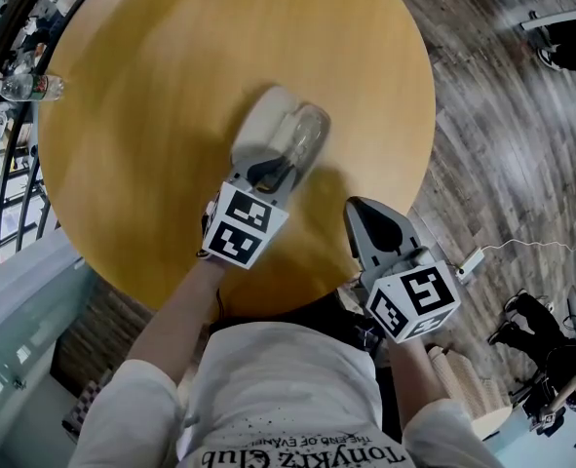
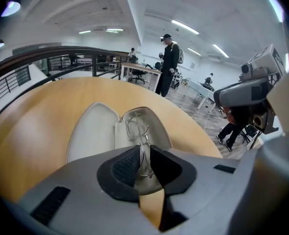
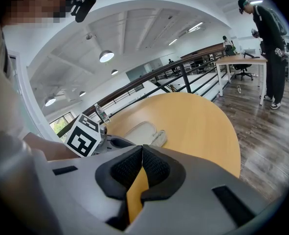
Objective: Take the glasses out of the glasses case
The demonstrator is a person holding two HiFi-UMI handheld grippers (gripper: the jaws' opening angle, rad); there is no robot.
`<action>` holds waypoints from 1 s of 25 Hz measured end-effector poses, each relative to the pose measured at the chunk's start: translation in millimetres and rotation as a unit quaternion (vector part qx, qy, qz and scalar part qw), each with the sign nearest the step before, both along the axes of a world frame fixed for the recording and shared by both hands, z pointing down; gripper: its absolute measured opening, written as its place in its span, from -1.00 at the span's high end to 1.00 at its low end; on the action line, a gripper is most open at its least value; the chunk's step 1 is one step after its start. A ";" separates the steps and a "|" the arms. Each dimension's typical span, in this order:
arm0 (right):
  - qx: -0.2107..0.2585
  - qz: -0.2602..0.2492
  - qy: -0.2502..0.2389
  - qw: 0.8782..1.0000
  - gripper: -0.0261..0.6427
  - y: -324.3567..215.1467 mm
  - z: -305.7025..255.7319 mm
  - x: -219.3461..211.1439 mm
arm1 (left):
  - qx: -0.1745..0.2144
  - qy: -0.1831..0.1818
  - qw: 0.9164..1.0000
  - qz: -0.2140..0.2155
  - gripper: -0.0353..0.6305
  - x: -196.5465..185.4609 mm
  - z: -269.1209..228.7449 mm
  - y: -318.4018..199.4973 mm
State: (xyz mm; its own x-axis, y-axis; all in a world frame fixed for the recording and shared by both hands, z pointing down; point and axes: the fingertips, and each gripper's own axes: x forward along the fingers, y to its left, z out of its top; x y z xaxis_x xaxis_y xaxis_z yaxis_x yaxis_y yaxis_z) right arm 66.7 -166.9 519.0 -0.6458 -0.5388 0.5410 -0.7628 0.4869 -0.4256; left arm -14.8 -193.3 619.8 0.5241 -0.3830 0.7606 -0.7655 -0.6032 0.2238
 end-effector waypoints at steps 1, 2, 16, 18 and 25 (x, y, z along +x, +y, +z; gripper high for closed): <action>-0.001 0.000 0.000 1.000 0.85 0.1 0.6 -0.1 | -0.001 -0.001 1.000 0.001 0.66 0.2 1.1 -0.2; -0.001 0.001 0.000 1.000 0.85 0.3 1.1 -0.1 | -0.003 -0.001 1.000 0.002 0.67 0.5 2.2 -0.3; -0.007 0.002 -0.002 1.000 0.85 -3.7 1.4 1.1 | -0.035 -0.042 0.998 0.012 0.76 3.4 12.8 -2.0; -0.007 0.001 -0.002 1.000 0.85 -2.1 2.1 -1.6 | -0.039 -0.043 0.998 0.013 0.78 0.8 13.8 -0.6; -0.006 0.001 -0.002 1.000 0.85 0.8 4.1 -0.8 | -0.033 -0.039 0.999 0.007 0.80 -2.4 11.0 0.4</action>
State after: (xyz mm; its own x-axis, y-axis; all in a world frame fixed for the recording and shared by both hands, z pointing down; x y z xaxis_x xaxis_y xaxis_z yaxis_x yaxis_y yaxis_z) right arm 66.0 -166.1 523.1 -0.6468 -0.5331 0.5453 -0.7620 0.4798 -0.4349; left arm -17.2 -192.9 630.8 0.4673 -0.3235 0.8228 -0.7743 -0.5990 0.2042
